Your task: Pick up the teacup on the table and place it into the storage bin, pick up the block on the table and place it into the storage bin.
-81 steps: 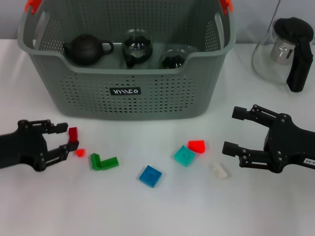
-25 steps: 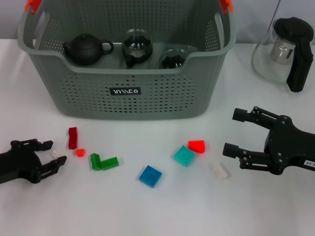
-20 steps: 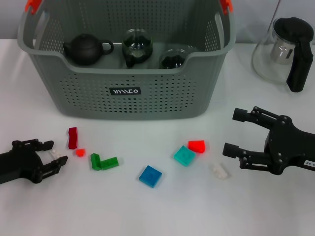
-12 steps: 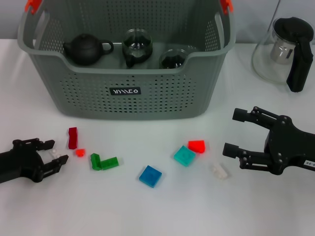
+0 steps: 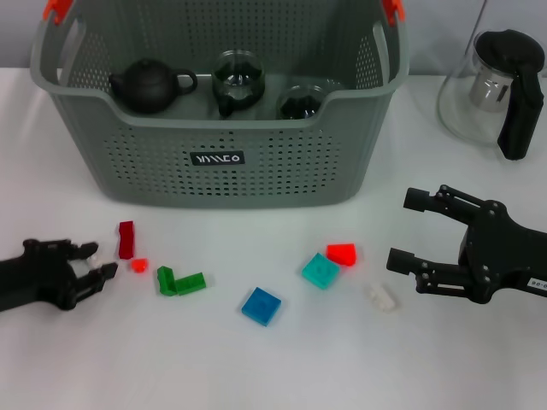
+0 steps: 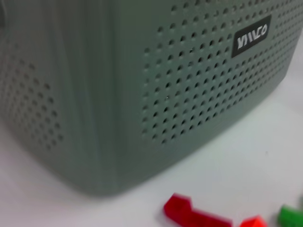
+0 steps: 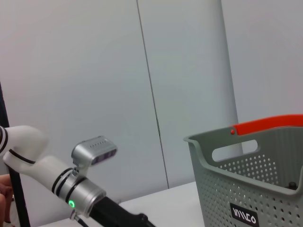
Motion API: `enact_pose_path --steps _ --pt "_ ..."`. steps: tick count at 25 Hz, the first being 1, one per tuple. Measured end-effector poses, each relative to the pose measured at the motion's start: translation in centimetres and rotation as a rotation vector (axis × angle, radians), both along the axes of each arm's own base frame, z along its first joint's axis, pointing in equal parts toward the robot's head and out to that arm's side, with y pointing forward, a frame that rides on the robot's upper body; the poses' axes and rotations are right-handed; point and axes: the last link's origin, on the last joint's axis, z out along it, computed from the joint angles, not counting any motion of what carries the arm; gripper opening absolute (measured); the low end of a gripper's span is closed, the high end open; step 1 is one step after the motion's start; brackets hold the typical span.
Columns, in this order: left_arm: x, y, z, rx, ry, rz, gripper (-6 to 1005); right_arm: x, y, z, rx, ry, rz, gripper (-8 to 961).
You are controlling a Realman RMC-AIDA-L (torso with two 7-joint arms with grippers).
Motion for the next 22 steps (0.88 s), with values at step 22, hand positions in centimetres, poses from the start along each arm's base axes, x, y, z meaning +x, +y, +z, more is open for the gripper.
enact_pose_path --steps 22 --pt "20.9 11.3 7.6 -0.099 -0.432 -0.339 408 -0.3 0.2 0.0 -0.005 0.004 0.012 947"
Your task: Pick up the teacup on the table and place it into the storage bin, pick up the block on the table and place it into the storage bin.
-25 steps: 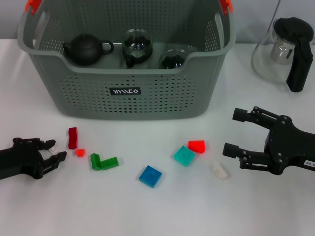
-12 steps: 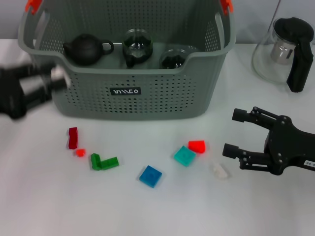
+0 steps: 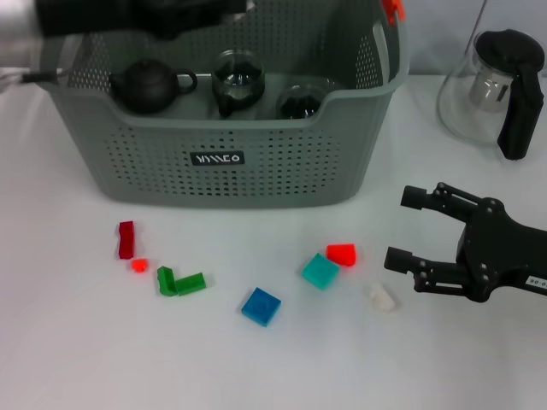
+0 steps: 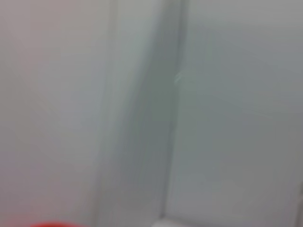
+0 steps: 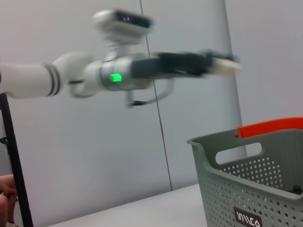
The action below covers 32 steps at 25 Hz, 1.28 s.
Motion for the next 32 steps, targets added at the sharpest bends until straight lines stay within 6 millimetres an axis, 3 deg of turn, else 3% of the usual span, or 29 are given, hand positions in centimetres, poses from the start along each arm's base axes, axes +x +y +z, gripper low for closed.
enact_pose_path --steps 3,7,15,20,23,26,29,32 --pt "1.2 2.8 -2.0 0.012 0.144 0.094 408 0.0 0.0 -0.1 -0.001 -0.001 0.001 947" --pt "2.0 4.9 -4.4 0.047 0.324 0.16 408 -0.1 0.0 -0.2 -0.004 -0.001 0.004 947" --pt "1.5 6.5 -8.5 0.052 0.546 0.262 451 -0.2 0.0 -0.2 -0.001 0.004 0.003 947" --pt "1.6 6.7 -9.3 0.091 0.562 0.269 519 -0.1 0.0 -0.1 -0.003 0.004 0.002 947" --pt "1.8 6.6 -9.2 0.093 0.553 0.267 560 -0.1 0.0 -0.1 -0.003 0.004 0.001 947" --pt "2.1 5.8 -7.7 0.102 0.475 0.267 601 -0.1 0.0 -0.1 -0.001 0.003 0.002 947" --pt "1.8 3.4 -4.5 0.112 0.31 0.221 689 -0.1 0.0 -0.1 -0.001 0.003 0.003 947" --pt "0.5 -0.9 -1.7 0.098 0.12 0.077 745 -0.1 0.0 -0.1 -0.001 0.003 0.002 947"
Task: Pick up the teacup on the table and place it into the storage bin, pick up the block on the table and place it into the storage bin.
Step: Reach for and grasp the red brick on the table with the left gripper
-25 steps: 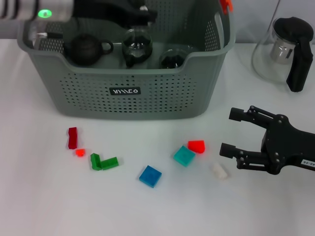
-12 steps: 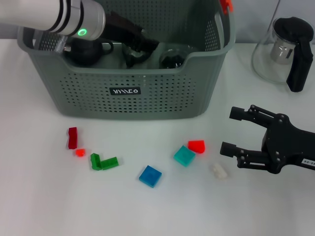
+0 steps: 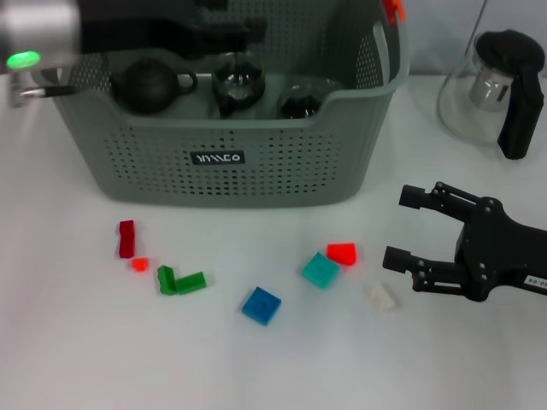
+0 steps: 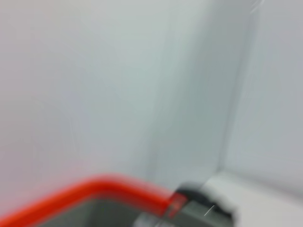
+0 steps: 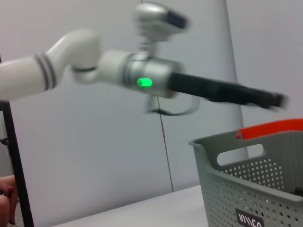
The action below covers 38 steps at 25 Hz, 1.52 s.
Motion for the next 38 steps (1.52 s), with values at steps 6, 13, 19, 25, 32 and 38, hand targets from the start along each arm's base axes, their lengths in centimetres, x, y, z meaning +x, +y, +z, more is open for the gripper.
enact_pose_path --steps 6,13,19,25,32,38 --pt "-6.8 -7.1 0.8 0.02 -0.091 -0.153 735 0.0 0.0 0.0 0.001 -0.002 -0.002 947" --pt "-12.8 -10.9 -1.5 0.028 -0.029 -0.074 735 0.0 0.0 -0.1 0.003 -0.001 -0.007 947" --pt "-15.8 -10.8 -3.4 -0.005 0.074 0.048 736 0.1 0.0 -0.1 0.001 -0.002 -0.009 947" --pt "-17.4 -9.8 -4.8 -0.036 0.124 0.17 736 0.1 0.0 -0.1 0.0 -0.001 -0.01 947" --pt "-17.9 -9.7 -4.9 -0.111 0.101 0.295 736 0.2 -0.1 0.0 0.001 -0.002 -0.014 947" --pt "-18.4 -8.9 -4.9 -0.134 0.073 0.437 737 0.3 -0.1 0.0 0.002 -0.004 -0.014 946"
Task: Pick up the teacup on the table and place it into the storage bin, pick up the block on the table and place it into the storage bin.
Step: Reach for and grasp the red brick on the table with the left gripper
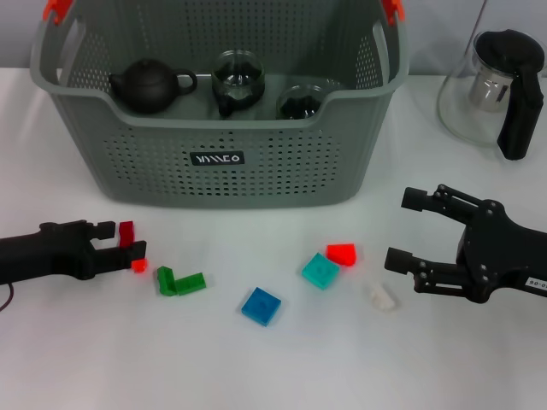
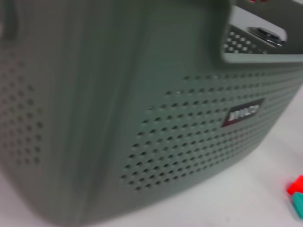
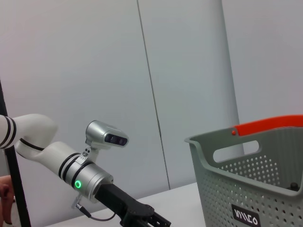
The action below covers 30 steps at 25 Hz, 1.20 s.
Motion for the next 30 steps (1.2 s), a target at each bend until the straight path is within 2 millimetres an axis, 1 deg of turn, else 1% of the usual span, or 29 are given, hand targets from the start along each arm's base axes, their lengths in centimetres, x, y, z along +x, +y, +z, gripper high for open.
enact_pose_path --steps 6,11,19,30 --pt "-0.7 0.3 0.2 0.03 0.009 0.061 737 0.1 0.0 0.0 0.0 -0.001 -0.002 947" --pt "-1.2 0.2 -0.4 0.036 0.008 0.092 737 0.1 0.0 0.1 0.0 -0.002 -0.003 946" --pt "-1.4 0.1 -1.1 0.013 0.009 0.114 737 0.1 0.0 0.1 0.0 -0.002 -0.004 947" --pt "-1.1 0.0 -2.1 -0.028 0.008 0.103 738 0.2 -0.2 0.0 -0.003 0.0 -0.008 946"
